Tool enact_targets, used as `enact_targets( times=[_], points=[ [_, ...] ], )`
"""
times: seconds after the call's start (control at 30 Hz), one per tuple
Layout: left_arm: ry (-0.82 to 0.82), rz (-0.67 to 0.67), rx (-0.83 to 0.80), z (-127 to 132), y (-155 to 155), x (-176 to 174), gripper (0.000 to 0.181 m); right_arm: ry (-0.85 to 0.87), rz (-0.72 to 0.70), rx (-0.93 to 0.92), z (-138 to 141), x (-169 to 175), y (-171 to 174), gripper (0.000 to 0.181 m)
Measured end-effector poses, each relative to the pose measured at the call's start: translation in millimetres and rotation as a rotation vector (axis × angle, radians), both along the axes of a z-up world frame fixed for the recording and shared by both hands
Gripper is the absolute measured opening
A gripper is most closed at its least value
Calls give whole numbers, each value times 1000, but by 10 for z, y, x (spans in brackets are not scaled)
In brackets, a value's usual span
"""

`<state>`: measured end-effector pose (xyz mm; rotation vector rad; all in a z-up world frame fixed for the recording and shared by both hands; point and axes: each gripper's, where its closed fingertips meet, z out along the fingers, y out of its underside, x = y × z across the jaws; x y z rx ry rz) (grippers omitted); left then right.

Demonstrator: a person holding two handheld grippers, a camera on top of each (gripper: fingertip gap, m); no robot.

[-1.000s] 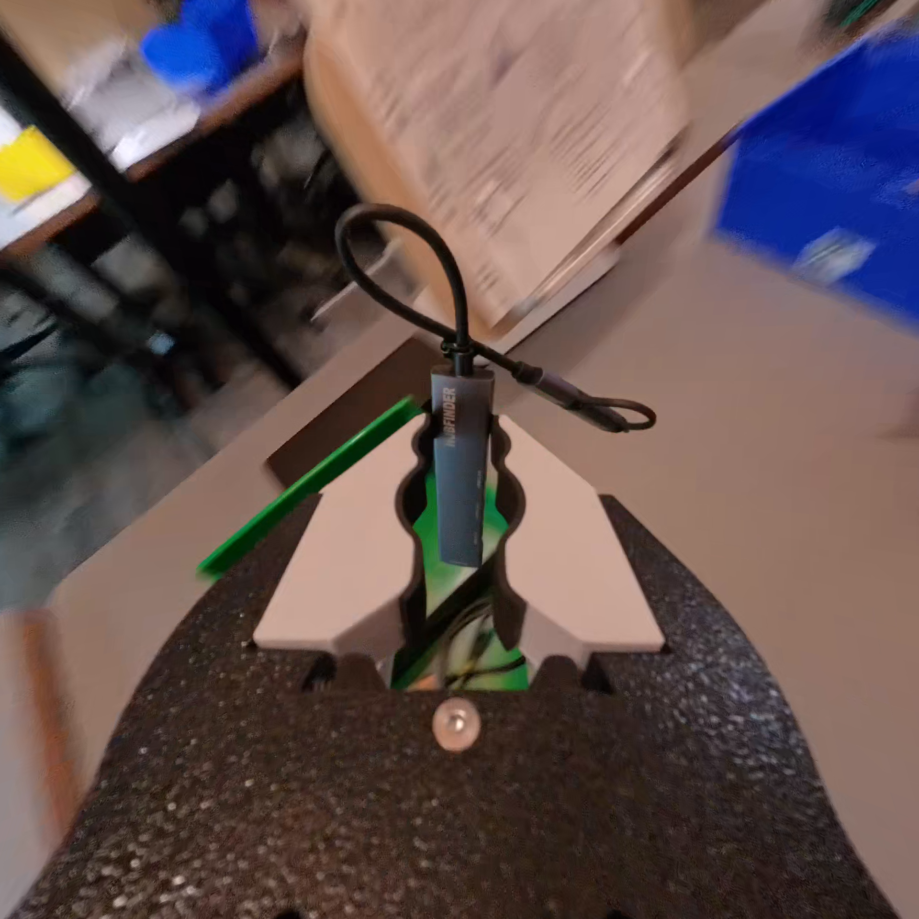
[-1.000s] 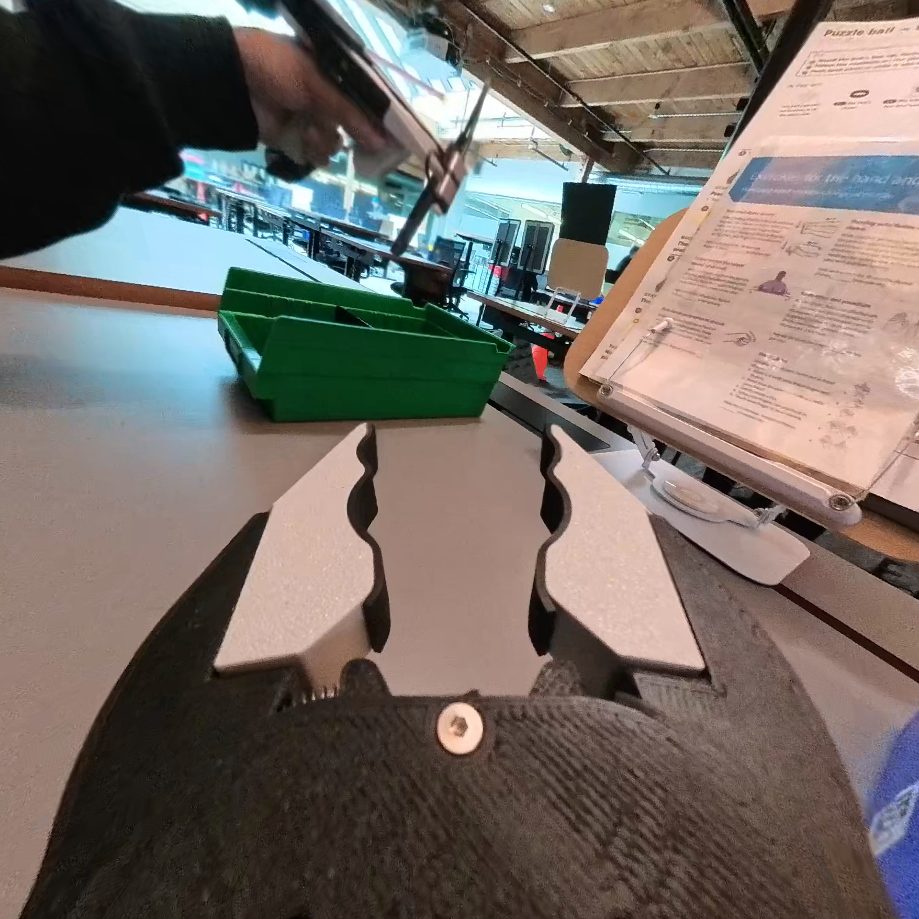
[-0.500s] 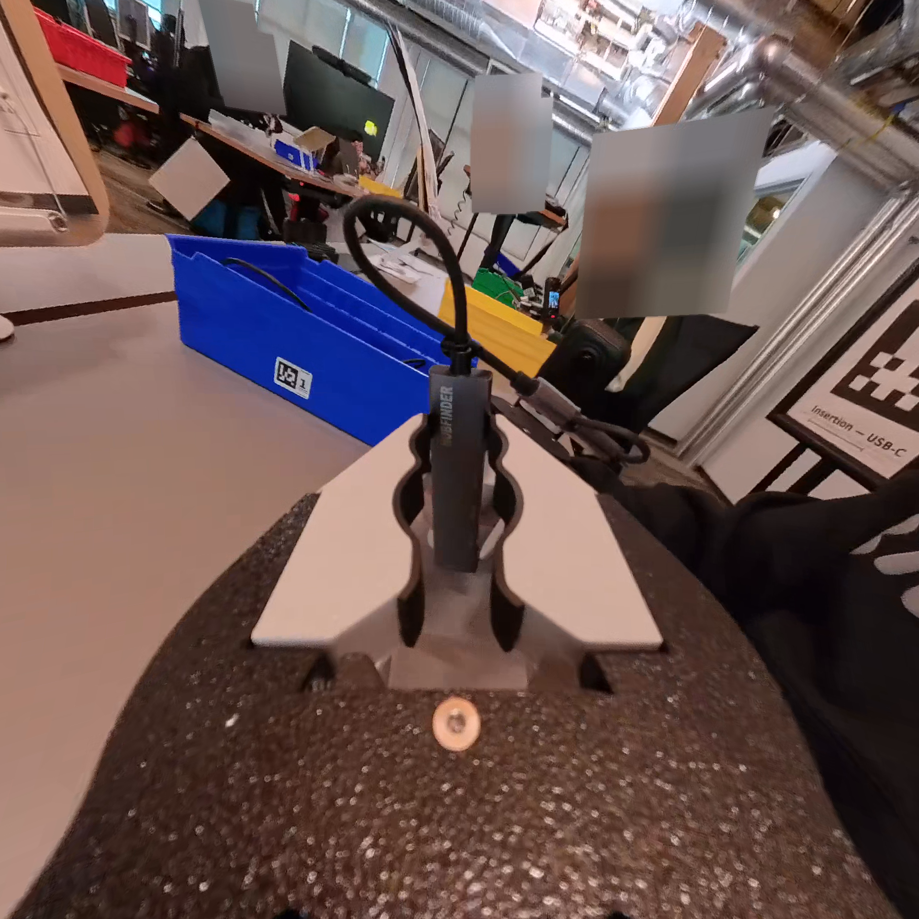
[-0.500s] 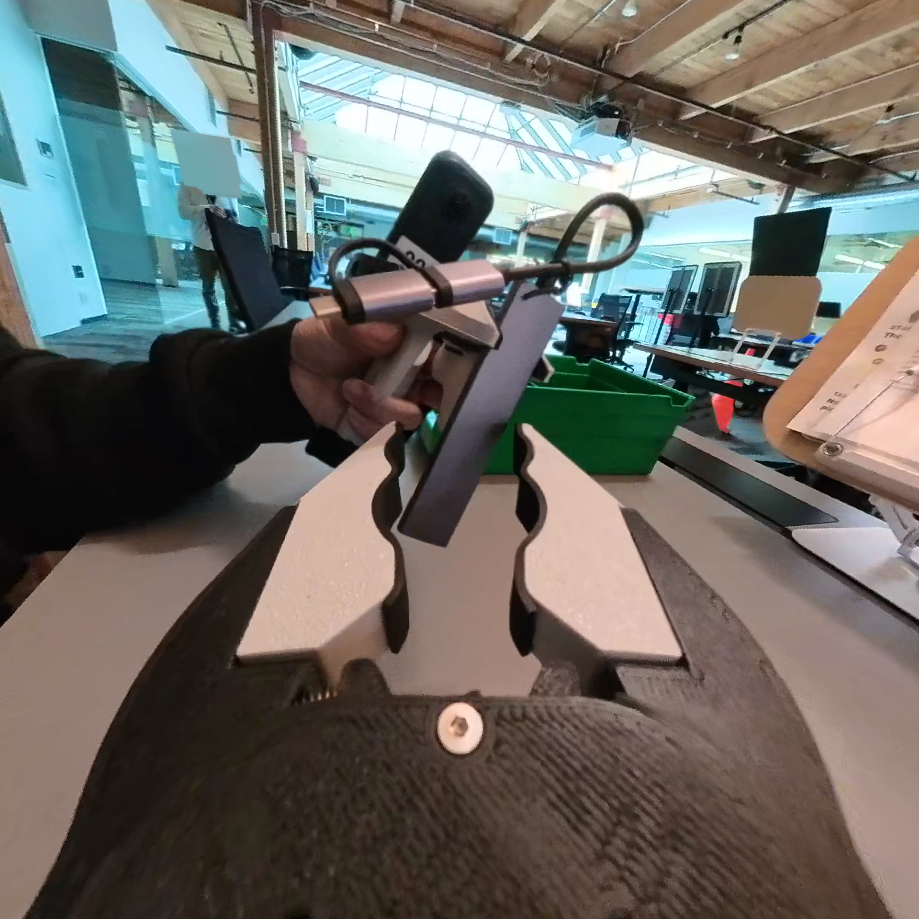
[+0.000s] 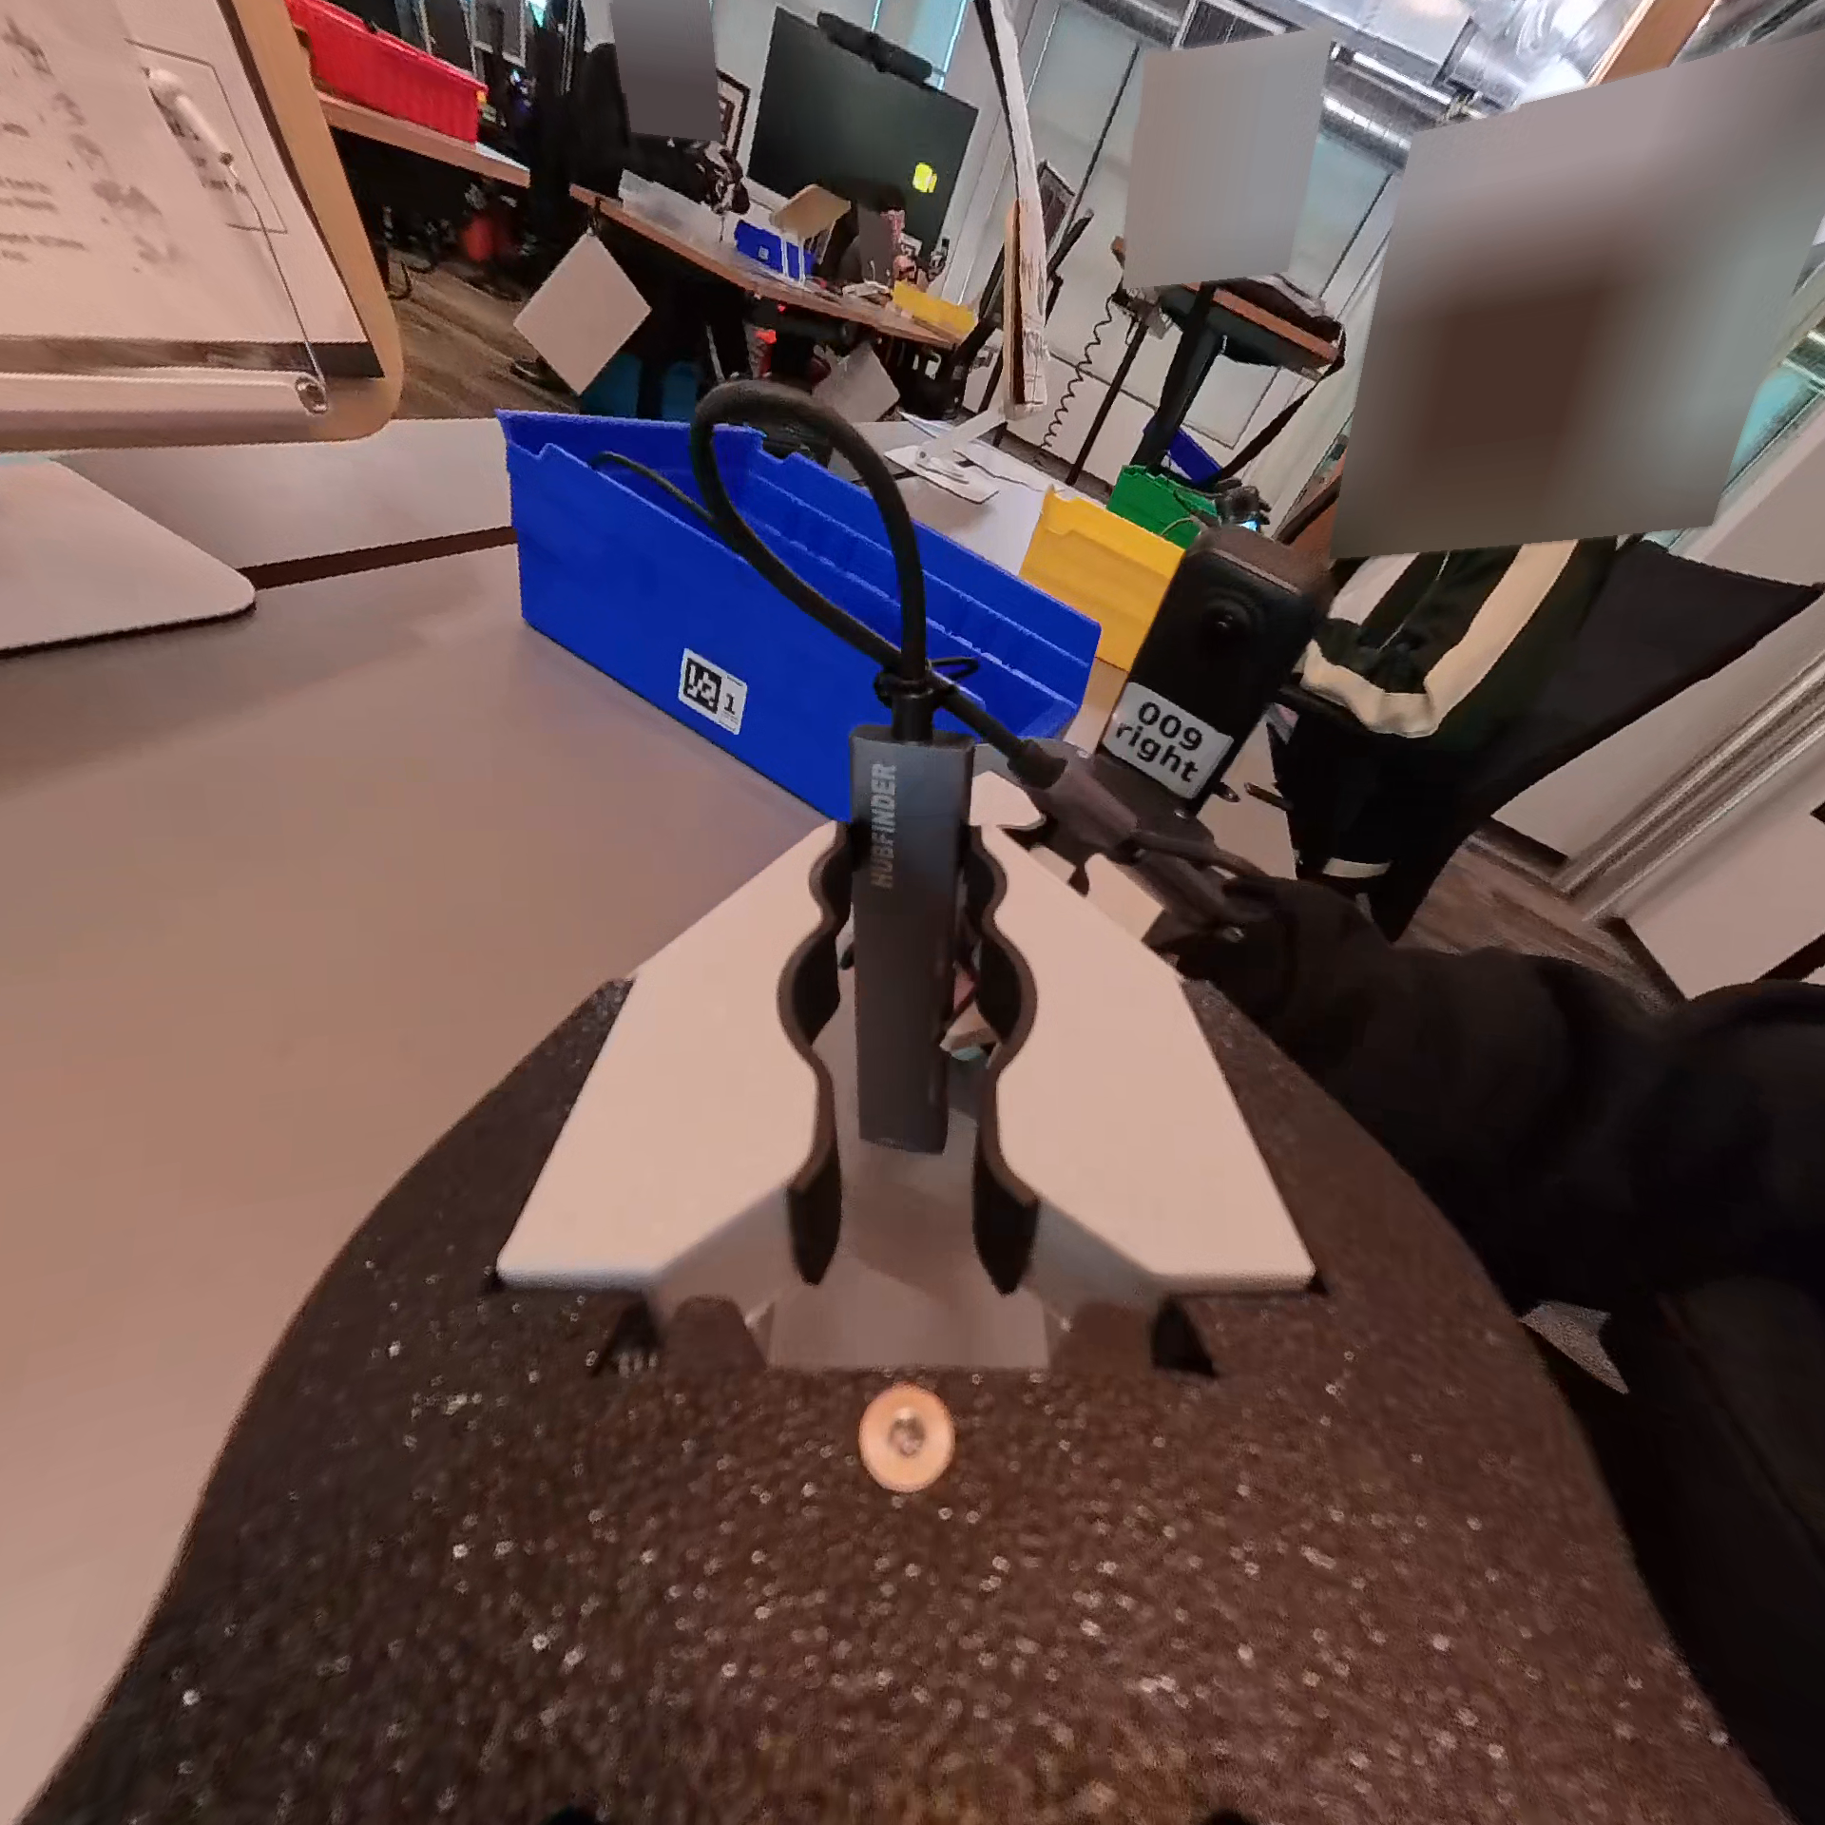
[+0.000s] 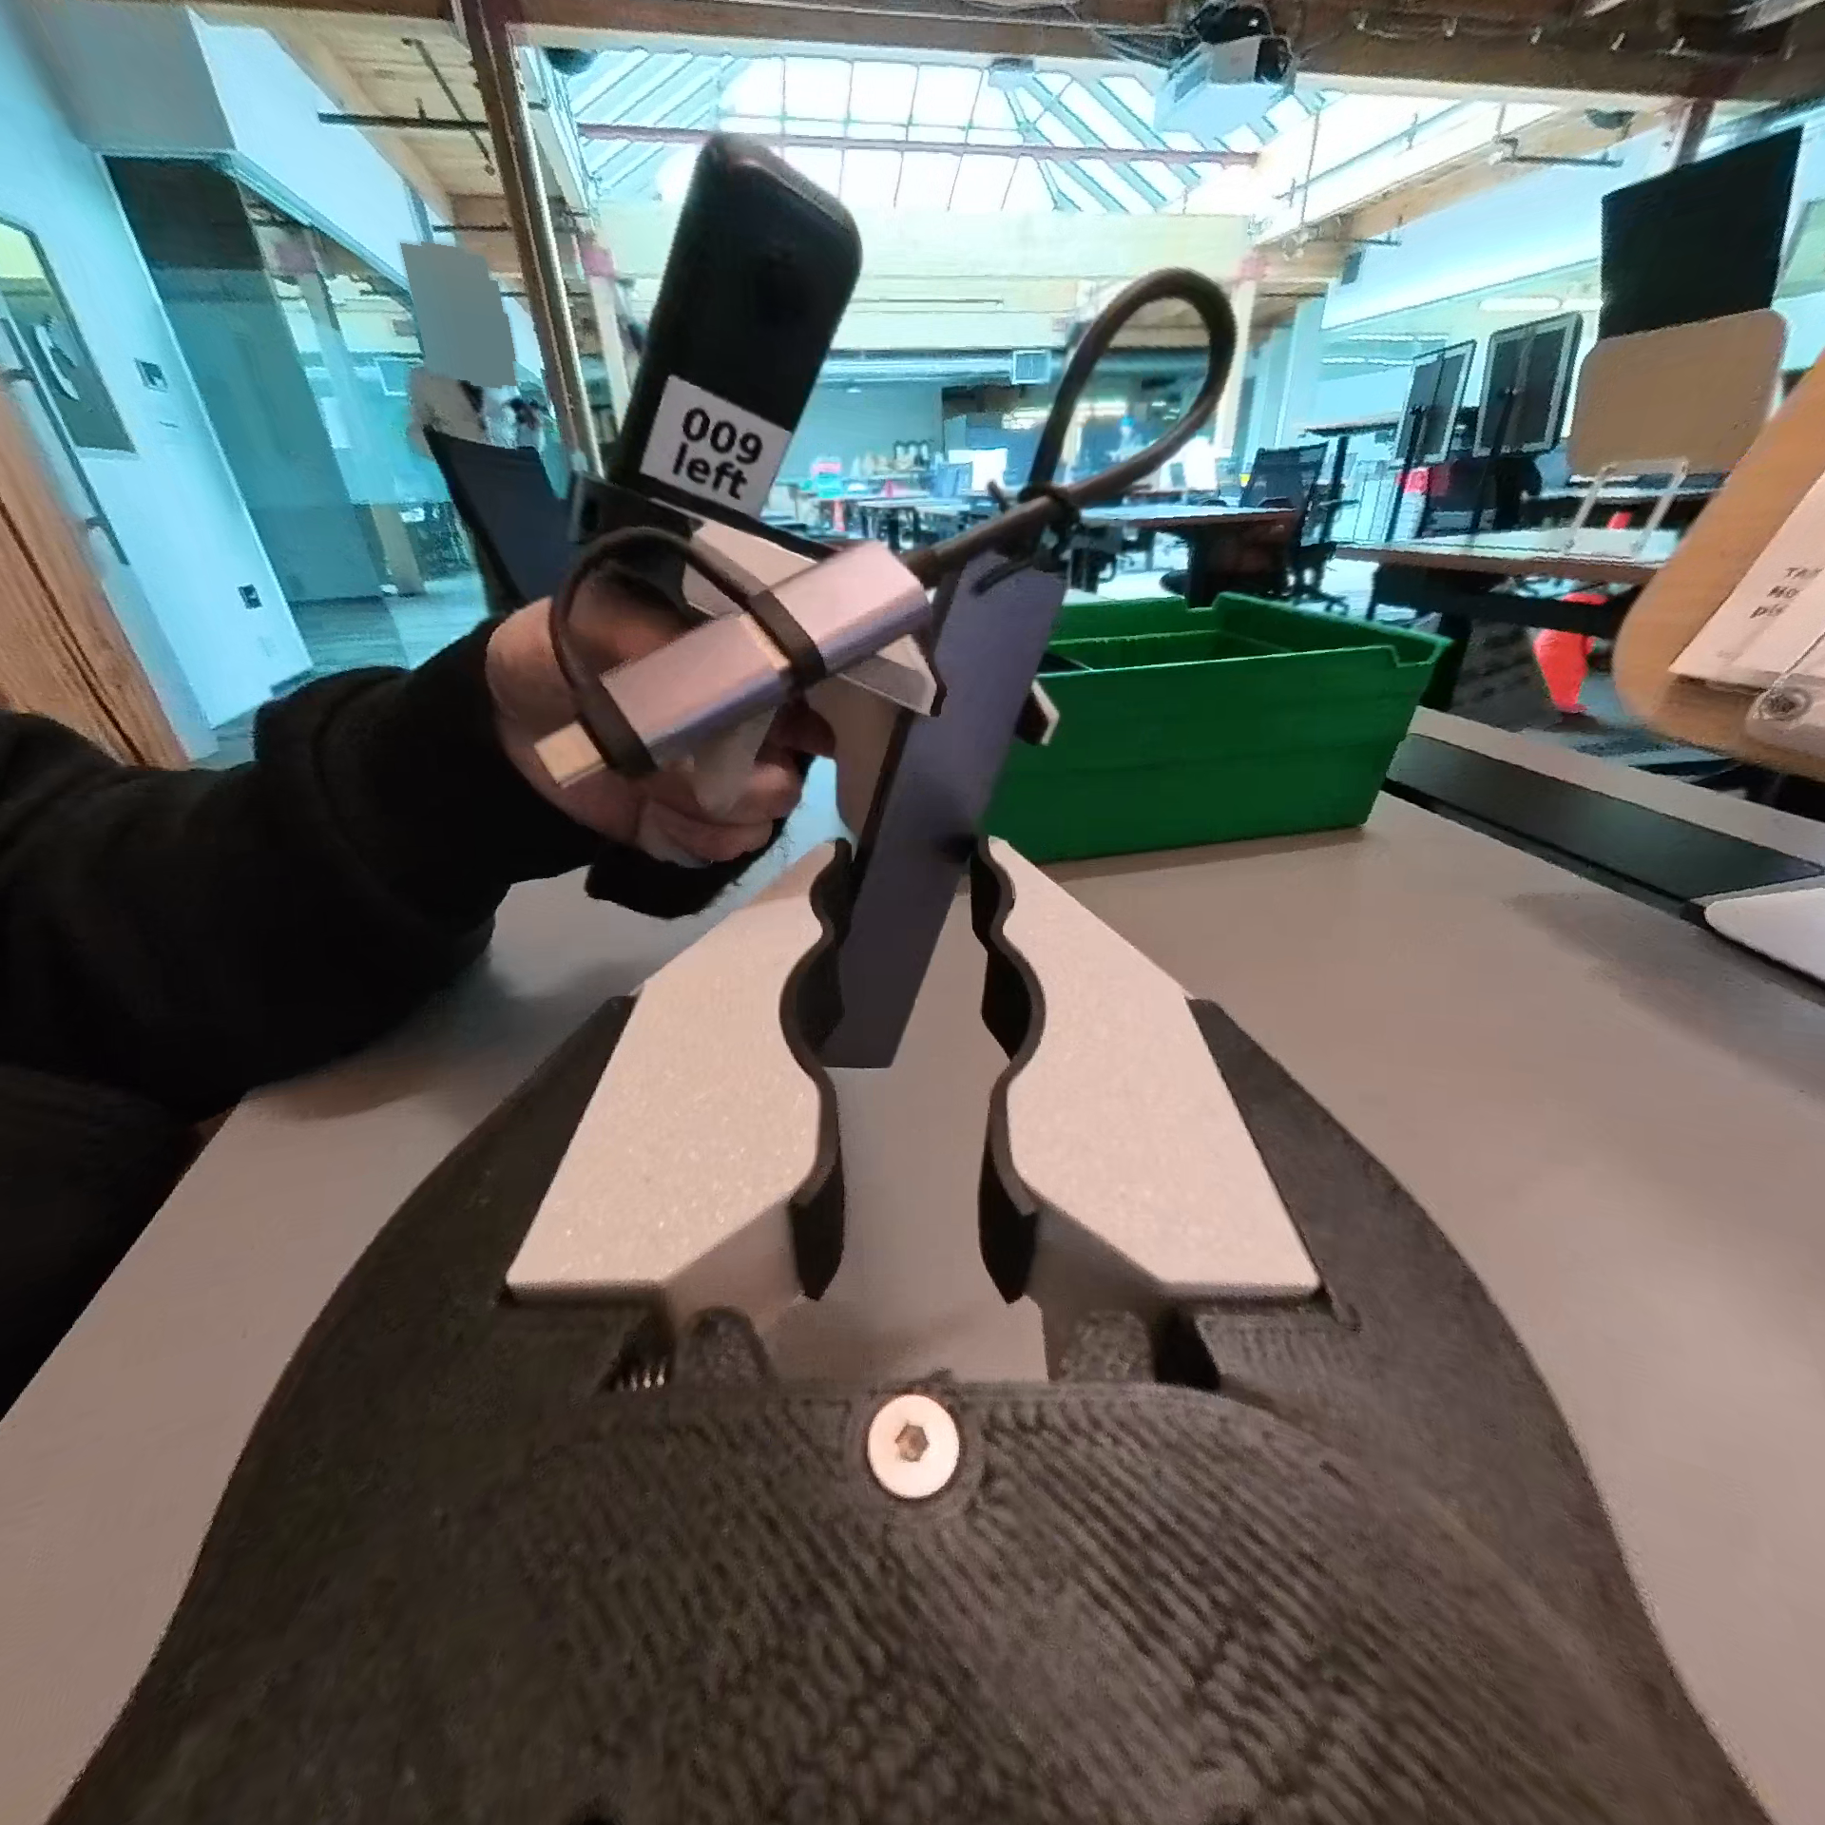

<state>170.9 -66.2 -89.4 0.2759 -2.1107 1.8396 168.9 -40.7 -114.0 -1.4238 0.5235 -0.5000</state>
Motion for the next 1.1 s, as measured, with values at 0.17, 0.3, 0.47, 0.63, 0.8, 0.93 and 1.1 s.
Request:
enact_targets(
  times=[0.17, 0.3, 0.47, 0.63, 0.8, 0.93, 1.1],
  points=[
    [26, 7, -50, 56, 10, 14, 20, 6, 4, 65, 52, -1, -23, 22],
    [111, 24, -239, 293, 49, 56, 19, -25, 5, 187, 182, -20, -74, 25],
    [260, 74, -484, 507, 158, 203, 20, -86, -84, 260, 315, 34, -133, 33],
    [338, 80, -655, 575, 216, 242, 20, -136, -128, 262, 400, 16, -86, 23],
    [414, 56, -729, 575, 227, 238, 20, -130, -147, 260, 382, 28, -10, 29],
    [432, 54, -758, 564, 228, 240, 20, -129, -163, 228, 389, 25, -2, 21],
    [383, 67, -646, 470, 209, 296, 18, -153, -227, 221, 463, 34, -209, 20]
  ],
)
